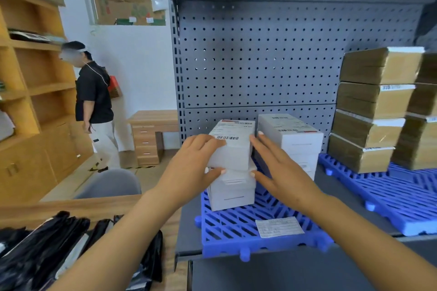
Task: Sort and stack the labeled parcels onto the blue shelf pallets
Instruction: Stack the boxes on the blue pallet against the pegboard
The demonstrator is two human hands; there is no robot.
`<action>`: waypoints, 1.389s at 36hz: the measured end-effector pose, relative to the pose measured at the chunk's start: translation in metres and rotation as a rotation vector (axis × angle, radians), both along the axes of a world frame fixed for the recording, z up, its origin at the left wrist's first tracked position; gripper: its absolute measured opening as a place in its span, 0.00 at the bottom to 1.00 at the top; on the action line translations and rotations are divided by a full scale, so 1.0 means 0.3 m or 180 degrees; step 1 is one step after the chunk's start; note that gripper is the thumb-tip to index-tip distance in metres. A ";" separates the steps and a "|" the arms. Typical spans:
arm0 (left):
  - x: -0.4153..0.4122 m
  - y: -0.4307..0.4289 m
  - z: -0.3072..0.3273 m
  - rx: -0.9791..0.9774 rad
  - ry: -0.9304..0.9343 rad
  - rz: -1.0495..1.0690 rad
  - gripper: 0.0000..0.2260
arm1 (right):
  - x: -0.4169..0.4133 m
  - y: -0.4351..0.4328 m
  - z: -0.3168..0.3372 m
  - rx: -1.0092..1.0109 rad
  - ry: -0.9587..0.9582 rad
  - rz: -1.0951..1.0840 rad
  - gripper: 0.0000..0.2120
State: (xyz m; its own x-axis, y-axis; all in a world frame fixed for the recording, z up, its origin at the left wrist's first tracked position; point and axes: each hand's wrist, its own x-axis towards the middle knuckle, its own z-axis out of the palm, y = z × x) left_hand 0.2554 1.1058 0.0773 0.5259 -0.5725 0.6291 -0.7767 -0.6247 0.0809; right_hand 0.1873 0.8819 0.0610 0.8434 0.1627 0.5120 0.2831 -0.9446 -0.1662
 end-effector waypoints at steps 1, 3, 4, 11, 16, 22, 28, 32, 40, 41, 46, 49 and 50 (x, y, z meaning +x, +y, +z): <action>0.002 0.002 0.001 -0.0007 0.0027 -0.0045 0.26 | 0.004 -0.001 -0.002 -0.0038 -0.0064 -0.0004 0.35; 0.001 0.008 0.006 0.0006 0.0046 -0.0112 0.28 | 0.009 -0.004 -0.005 -0.0148 -0.0174 -0.0025 0.35; -0.002 0.010 0.011 0.0011 0.0026 -0.0118 0.30 | 0.010 -0.007 -0.006 -0.0217 -0.0210 -0.0057 0.35; -0.018 -0.039 0.032 -0.0176 -0.0498 0.0451 0.35 | 0.006 -0.014 -0.006 -0.0470 -0.0186 -0.0177 0.35; -0.011 -0.047 0.021 -0.0079 -0.0540 0.0615 0.30 | -0.012 -0.018 -0.005 -0.0564 -0.0122 -0.0196 0.37; 0.033 0.044 0.013 -0.0117 -0.0557 0.0814 0.22 | -0.027 -0.039 -0.001 -0.0592 -0.0108 -0.0284 0.37; 0.062 0.043 0.011 -0.0083 -0.0445 0.0895 0.20 | -0.028 -0.026 0.023 -0.0574 -0.0033 -0.0302 0.37; 0.027 -0.022 0.014 0.0048 -0.0296 0.0562 0.23 | -0.022 -0.005 0.034 -0.0560 -0.0023 -0.0269 0.38; 0.021 -0.083 0.015 0.0255 0.0043 0.0676 0.37 | -0.057 0.032 0.050 -0.0457 -0.0161 0.0187 0.36; 0.023 -0.082 0.017 0.0210 0.0104 0.0677 0.39 | -0.063 0.036 0.053 -0.0468 -0.0171 0.0266 0.36; 0.020 -0.080 0.026 0.0041 0.0193 0.0564 0.43 | -0.067 0.029 0.069 -0.0472 -0.0320 0.0259 0.35; 0.014 -0.081 0.036 0.0067 0.0198 0.0608 0.43 | -0.053 -0.001 0.066 -0.0415 -0.0198 -0.0081 0.37; 0.015 -0.079 0.039 0.0079 0.0219 0.0608 0.42 | -0.048 -0.011 0.064 -0.0408 -0.0147 -0.0169 0.38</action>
